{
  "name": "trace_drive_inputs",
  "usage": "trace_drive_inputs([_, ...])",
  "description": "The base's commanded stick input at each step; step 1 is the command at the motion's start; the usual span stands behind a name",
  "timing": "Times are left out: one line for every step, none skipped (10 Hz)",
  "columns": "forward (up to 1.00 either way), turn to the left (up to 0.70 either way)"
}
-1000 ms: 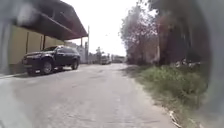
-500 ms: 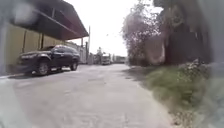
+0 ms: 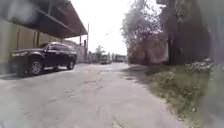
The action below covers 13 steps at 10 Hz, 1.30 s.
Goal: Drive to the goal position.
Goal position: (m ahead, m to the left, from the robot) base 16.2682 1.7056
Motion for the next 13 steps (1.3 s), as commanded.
trace_drive_inputs([1.0, 0.0])
trace_drive_inputs([1.0, 0.0])
trace_drive_inputs([1.0, 0.0])
trace_drive_inputs([1.0, 0.0])
trace_drive_inputs([1.0, 0.0])
trace_drive_inputs([1.0, 0.0])
trace_drive_inputs([1.0, 0.0])
trace_drive_inputs([1.0, 0.0])
trace_drive_inputs([1.0, 0.0])
trace_drive_inputs([1.0, 0.0])
trace_drive_inputs([1.0, -0.27])
trace_drive_inputs([1.0, -0.38])
trace_drive_inputs([1.0, -0.39])
